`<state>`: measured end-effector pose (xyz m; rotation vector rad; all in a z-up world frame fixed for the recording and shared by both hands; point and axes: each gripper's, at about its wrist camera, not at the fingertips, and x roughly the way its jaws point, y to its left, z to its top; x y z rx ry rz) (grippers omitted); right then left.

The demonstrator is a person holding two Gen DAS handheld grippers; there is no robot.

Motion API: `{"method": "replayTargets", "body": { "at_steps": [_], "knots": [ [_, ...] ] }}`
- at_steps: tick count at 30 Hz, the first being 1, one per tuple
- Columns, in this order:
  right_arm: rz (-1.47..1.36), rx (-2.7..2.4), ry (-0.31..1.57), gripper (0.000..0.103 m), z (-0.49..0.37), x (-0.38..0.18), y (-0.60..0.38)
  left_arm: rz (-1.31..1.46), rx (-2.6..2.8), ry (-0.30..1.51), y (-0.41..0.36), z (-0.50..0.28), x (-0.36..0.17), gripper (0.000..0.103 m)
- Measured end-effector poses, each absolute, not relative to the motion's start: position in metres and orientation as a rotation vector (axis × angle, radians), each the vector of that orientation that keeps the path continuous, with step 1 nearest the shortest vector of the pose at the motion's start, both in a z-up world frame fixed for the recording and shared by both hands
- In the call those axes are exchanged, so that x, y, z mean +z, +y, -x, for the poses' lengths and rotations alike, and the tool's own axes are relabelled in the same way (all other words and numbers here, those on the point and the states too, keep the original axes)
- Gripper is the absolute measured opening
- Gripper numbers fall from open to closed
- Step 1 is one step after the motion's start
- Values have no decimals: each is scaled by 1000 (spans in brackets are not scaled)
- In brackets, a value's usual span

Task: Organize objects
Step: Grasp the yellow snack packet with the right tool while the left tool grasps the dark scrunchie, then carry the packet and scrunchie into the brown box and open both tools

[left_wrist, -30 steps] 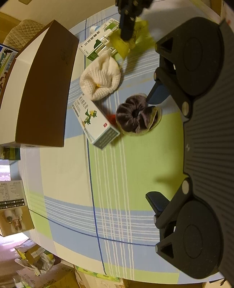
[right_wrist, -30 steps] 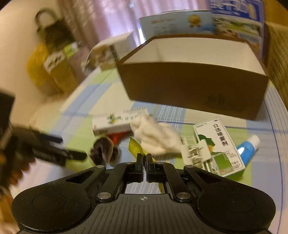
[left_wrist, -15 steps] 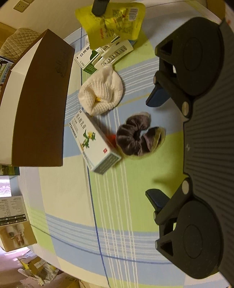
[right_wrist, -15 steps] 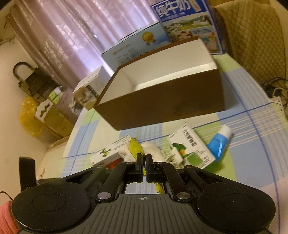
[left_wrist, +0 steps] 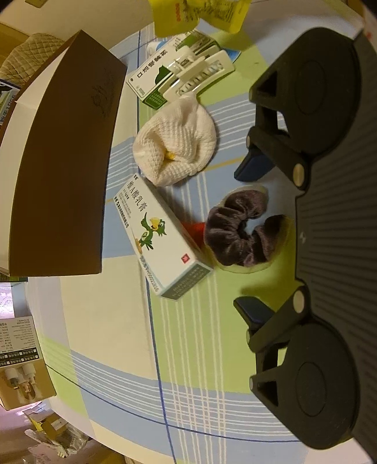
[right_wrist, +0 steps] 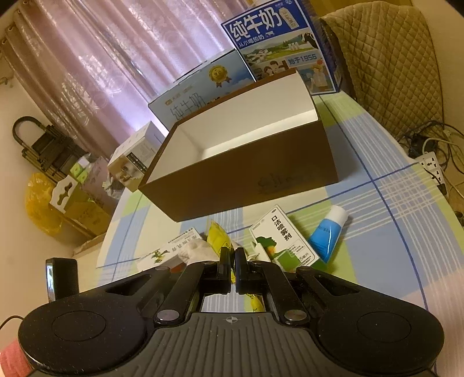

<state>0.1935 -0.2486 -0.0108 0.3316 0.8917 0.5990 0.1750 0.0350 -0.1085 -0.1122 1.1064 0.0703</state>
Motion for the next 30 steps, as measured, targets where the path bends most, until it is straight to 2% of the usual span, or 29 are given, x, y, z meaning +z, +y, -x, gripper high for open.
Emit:
{"method": "replayTargets", "body": {
  "at_steps": [2, 5, 9, 19, 30],
  "knots": [
    [-331, 599, 892, 0, -194, -11, -249, 109, 69, 1111, 35, -176, -110, 64],
    [-332, 600, 892, 0, -194, -11, -249, 113, 56, 1113, 36, -174, -110, 39],
    [-336, 598, 891, 0, -195, -10, -251, 87, 41, 1096, 35, -167, -105, 28],
    [-359, 606, 876, 0, -200, -4, -251, 93, -1, 1034, 39, -142, -70, 25],
    [-364, 625, 805, 0, -225, 19, -249, 100, 2, 889, 47, -162, -16, 25]
  ]
}}
